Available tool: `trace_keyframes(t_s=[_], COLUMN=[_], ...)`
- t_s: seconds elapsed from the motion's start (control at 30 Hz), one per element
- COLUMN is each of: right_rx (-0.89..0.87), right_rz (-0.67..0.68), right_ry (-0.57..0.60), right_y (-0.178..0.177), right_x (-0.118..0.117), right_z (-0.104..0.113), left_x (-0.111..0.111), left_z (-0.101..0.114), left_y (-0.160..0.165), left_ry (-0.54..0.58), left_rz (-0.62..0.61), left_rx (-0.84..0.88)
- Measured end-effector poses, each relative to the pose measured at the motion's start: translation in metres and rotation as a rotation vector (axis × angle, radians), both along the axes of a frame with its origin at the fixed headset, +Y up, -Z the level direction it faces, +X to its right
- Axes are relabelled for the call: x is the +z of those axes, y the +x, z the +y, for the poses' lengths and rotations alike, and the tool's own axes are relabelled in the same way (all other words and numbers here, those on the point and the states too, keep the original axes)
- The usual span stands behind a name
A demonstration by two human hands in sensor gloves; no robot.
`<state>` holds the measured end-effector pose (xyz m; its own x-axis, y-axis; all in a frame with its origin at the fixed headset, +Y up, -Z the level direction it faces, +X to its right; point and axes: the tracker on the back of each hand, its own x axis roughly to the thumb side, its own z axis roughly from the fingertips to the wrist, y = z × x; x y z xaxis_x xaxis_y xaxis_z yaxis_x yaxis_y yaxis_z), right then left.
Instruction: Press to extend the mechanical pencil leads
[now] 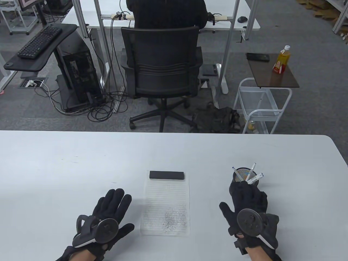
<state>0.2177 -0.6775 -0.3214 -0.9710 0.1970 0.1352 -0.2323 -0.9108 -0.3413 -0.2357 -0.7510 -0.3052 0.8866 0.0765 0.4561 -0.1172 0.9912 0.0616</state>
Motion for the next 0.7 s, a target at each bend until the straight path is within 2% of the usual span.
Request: trace_keyframes(t_s=[0.23, 0.37, 0.5, 0.63, 0.7], right_rx=[0.168, 0.199, 0.216, 0.308, 0.299], right_rz=[-0.154, -0.23, -0.274, -0.331, -0.334], right_ry=[-0.166, -0.277, -0.327, -0.298, -0.288], right_y=[0.0, -0.009, -0.014, -0.022, -0.025], right_x=[-0.074, -0.109, -0.125, -0.129, -0.131], right_z=[0.019, 0.015, 0.006, 0.002, 0.002], left_x=[-0.002, -0.002, -0.003, -0.003, -0.002], left_z=[-0.004, -0.002, -0.002, -0.003, -0.004], left_y=[0.001, -0.001, -0.002, 0.001, 0.001], left_ry=[-0.023, -0.023, -0.028, -0.042, -0.044], left_rz=[-0.003, 0.004, 0.006, -0.002, -0.005], left_rx=[-0.019, -0.015, -0.014, -0.02, -0.024])
